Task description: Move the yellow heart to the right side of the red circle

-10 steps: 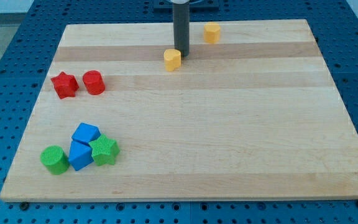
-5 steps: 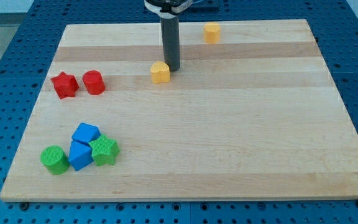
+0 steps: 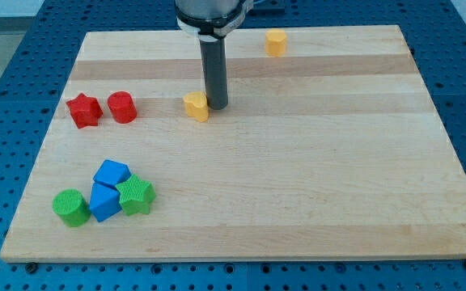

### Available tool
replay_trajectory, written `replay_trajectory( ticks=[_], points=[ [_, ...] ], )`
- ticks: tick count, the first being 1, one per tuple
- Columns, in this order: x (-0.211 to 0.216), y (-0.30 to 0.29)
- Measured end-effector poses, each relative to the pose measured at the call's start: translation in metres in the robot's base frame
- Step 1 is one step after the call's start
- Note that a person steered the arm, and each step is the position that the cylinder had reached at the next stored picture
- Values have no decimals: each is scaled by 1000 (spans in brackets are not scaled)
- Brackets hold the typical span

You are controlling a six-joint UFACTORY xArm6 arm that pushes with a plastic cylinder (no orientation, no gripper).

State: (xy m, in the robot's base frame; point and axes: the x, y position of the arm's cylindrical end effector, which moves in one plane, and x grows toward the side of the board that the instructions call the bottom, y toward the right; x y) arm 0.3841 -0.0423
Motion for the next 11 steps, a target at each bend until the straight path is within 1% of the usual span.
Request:
replay_trajectory(
  ticks=[3,6,11],
  points=[
    [15,-16],
    [15,-52],
    [15,-61]
  ],
)
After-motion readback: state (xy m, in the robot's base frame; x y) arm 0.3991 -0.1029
